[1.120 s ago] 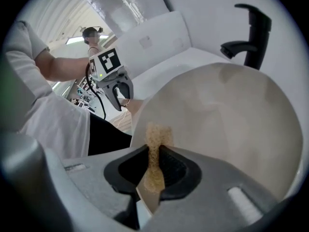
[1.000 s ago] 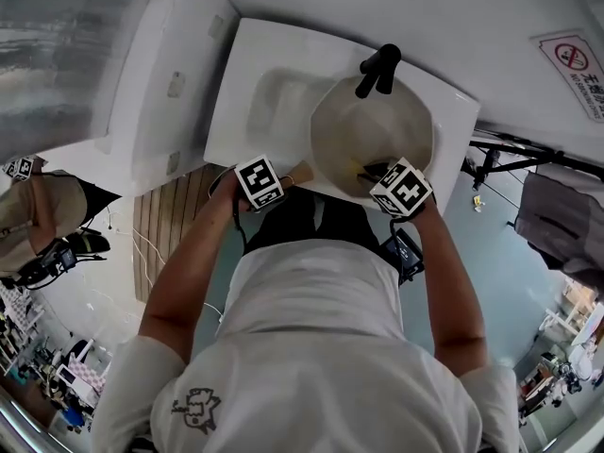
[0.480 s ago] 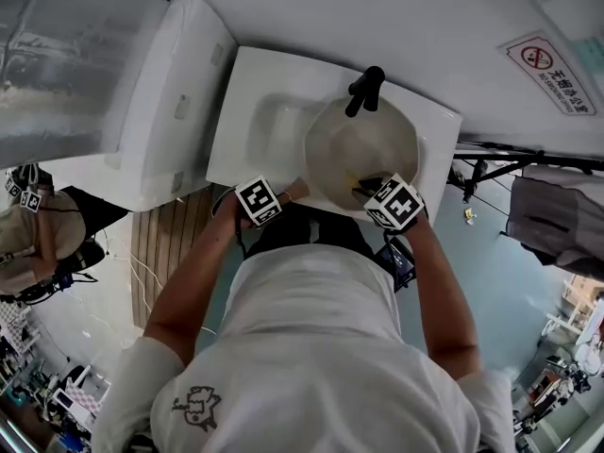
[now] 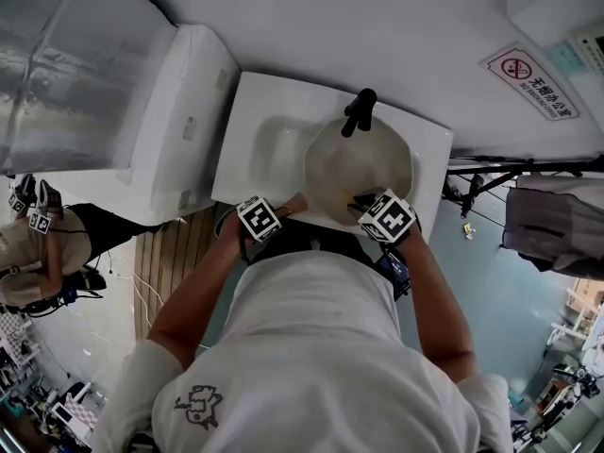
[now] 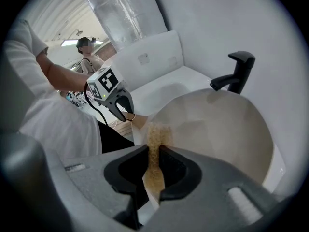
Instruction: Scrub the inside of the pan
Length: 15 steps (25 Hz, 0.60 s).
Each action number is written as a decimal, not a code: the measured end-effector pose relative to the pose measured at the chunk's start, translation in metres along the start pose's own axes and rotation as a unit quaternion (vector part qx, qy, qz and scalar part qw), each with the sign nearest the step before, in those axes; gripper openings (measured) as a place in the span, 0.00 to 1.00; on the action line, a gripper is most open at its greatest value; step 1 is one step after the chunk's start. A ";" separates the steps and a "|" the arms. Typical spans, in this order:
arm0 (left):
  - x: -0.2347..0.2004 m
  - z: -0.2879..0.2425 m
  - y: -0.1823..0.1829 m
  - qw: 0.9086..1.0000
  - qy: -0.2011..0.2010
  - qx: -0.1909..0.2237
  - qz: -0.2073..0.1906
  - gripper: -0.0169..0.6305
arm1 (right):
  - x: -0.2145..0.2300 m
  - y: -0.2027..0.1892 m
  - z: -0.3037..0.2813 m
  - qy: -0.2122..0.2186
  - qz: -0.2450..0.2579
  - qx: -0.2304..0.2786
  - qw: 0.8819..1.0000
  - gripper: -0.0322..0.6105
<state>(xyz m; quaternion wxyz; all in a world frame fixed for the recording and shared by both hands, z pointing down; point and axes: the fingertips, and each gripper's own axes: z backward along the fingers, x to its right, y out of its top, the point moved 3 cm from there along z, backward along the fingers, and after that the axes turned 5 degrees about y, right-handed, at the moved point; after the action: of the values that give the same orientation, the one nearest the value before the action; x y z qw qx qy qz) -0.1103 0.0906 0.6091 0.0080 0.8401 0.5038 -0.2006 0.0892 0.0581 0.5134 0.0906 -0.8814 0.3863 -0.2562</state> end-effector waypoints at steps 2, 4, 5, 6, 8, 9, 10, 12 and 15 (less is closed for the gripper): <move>-0.002 0.000 -0.001 1.000 0.000 -0.004 -0.002 0.27 | 0.000 0.002 0.002 -0.001 -0.001 0.003 1.000 0.15; -0.003 0.004 -0.002 1.000 0.004 -0.008 -0.005 0.27 | 0.000 0.003 0.006 -0.003 -0.002 0.006 1.000 0.15; -0.004 0.005 -0.001 1.000 0.006 -0.007 -0.006 0.27 | 0.000 0.003 0.008 -0.006 -0.002 0.006 1.000 0.15; -0.004 0.006 -0.001 1.000 0.007 -0.005 -0.008 0.27 | -0.001 0.003 0.010 -0.008 -0.002 0.007 1.000 0.15; -0.003 0.009 0.001 1.000 0.009 0.003 -0.009 0.27 | -0.002 0.003 0.014 -0.014 -0.004 0.010 1.000 0.15; -0.003 0.011 0.001 1.000 0.012 0.006 -0.010 0.27 | -0.002 0.003 0.015 -0.018 -0.005 0.013 1.000 0.15; -0.004 0.014 0.001 1.000 0.015 0.009 -0.010 0.27 | -0.002 0.004 0.017 -0.023 -0.006 0.017 1.000 0.15; -0.007 0.019 0.000 1.000 0.022 0.013 -0.009 0.27 | -0.002 0.006 0.021 -0.031 -0.011 0.026 0.999 0.15; -0.009 0.029 0.002 0.999 0.025 0.025 -0.009 0.27 | -0.004 0.008 0.023 -0.035 -0.022 0.037 0.998 0.15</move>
<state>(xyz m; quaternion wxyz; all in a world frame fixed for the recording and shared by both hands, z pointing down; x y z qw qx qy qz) -0.1223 0.0756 0.5856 -0.0279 0.8402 0.5064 -0.1919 0.0943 0.0546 0.4892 0.1309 -0.8943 0.3535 -0.2412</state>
